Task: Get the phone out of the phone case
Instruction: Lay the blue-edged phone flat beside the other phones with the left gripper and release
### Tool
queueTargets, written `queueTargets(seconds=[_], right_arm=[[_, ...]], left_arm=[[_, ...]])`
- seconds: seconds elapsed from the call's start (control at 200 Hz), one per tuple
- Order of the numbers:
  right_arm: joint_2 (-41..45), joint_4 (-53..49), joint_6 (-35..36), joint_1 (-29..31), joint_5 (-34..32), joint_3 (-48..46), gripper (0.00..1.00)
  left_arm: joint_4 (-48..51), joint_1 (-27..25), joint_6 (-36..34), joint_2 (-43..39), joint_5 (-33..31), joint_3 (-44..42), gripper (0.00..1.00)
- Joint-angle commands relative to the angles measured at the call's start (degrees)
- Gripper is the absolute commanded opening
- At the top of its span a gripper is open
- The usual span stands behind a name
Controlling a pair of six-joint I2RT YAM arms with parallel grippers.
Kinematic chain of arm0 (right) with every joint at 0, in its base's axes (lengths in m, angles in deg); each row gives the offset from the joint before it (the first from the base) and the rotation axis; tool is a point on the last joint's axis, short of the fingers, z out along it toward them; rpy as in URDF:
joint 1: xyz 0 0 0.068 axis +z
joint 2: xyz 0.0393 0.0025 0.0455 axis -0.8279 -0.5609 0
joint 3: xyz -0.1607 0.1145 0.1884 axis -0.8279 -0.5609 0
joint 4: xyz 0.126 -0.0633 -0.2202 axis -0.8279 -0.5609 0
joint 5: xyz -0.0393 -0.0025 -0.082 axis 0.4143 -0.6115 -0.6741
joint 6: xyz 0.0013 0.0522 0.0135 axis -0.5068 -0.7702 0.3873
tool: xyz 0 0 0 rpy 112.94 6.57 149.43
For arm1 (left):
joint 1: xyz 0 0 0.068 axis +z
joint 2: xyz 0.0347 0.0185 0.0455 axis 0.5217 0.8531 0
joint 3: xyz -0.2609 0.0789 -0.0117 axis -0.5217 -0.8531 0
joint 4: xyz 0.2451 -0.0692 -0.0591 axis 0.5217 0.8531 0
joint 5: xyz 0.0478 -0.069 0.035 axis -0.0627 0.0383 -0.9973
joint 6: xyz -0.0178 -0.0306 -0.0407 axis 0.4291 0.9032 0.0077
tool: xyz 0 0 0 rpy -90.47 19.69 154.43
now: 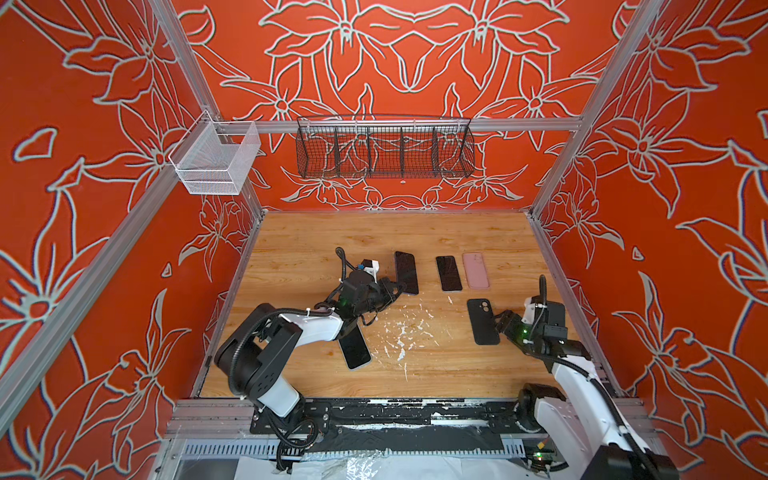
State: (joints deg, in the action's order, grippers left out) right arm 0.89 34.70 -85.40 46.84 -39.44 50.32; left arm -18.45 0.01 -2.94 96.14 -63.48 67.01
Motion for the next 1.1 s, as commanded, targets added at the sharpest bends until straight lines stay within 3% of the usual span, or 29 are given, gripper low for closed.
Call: queueTargets(seconds=[0.0, 0.09, 0.315, 0.53, 1.091], right_arm=[[1.38, -1.58, 2.87, -0.41, 1.85, 2.60, 0.81], [1.36, -0.63, 4.20, -0.39, 4.53, 2.71, 0.89], [1.83, -0.30, 5.97, -0.45, 6.36, 1.72, 0.91], [2.65, 1.16, 5.98, -0.45, 6.61, 0.34, 0.92], [8.49, 0.34, 4.57, -0.46, 3.98, 0.09, 0.92]], left_arm=[[-10.56, 0.26, -1.18, 5.04, 2.94, 2.26, 0.00], [-16.52, 0.33, 0.68, 10.50, 3.33, 3.40, 0.00], [-18.37, 0.24, 2.88, 18.45, 3.76, 8.67, 0.00], [-14.91, -0.20, 2.47, 21.06, 2.70, 11.50, 0.00], [-3.90, -2.29, -1.08, 22.52, -2.09, 15.68, 0.15]])
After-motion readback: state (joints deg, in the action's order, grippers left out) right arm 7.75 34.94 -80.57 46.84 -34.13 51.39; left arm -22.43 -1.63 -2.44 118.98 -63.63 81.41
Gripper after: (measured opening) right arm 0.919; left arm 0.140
